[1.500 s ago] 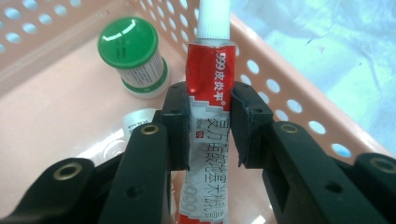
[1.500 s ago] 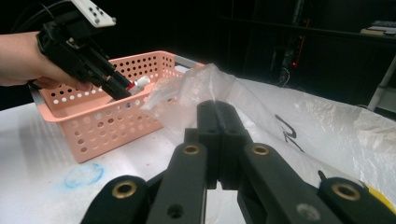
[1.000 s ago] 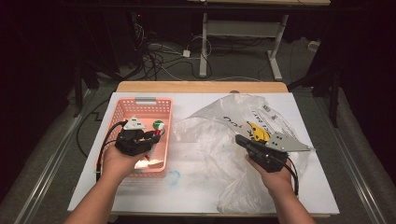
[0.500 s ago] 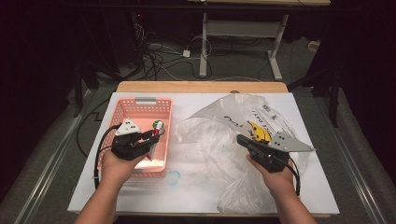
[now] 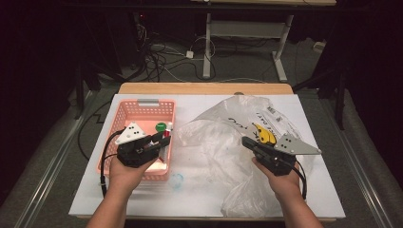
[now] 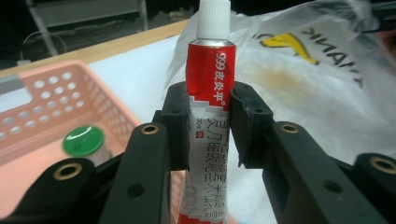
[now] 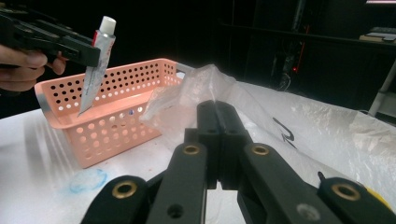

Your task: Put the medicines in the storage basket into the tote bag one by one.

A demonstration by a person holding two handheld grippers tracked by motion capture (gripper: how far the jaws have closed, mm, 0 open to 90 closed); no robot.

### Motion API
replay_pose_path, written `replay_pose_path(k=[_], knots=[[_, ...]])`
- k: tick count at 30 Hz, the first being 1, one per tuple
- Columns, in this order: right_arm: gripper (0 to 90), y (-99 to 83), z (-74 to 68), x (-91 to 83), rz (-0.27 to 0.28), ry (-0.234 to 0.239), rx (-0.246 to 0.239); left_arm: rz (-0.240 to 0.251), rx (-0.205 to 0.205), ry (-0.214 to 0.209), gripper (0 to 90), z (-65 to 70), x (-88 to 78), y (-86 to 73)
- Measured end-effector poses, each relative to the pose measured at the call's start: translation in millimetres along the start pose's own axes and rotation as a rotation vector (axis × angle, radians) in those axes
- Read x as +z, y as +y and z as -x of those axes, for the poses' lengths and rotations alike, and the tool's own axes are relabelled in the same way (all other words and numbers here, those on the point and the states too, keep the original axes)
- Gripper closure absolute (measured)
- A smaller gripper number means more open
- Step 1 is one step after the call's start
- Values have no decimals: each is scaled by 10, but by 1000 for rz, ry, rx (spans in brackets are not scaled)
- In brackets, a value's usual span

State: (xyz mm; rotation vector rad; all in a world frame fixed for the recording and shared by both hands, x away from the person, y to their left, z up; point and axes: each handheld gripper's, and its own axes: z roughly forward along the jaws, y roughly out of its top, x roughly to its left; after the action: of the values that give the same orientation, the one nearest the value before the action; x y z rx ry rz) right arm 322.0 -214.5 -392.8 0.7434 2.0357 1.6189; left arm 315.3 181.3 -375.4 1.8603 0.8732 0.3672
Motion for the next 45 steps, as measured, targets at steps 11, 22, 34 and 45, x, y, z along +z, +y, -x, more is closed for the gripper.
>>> replay_pose_path(k=[11, 22, 34, 45], knots=[[900, 13, 2, -23, 6, 1, 1, 18, 7, -72, 680, 222, 127, 11], [900, 21, -6, -20, 8, 1, -6, -3, 44, -136, 680, 551, 470, -55], [900, 42, 1, -43, 15, -2, 1, -31, 52, -170, 680, 716, 871, -65], [900, 60, 24, -66, 27, -2, 6, -49, 64, -166, 679, 792, 1187, -59]])
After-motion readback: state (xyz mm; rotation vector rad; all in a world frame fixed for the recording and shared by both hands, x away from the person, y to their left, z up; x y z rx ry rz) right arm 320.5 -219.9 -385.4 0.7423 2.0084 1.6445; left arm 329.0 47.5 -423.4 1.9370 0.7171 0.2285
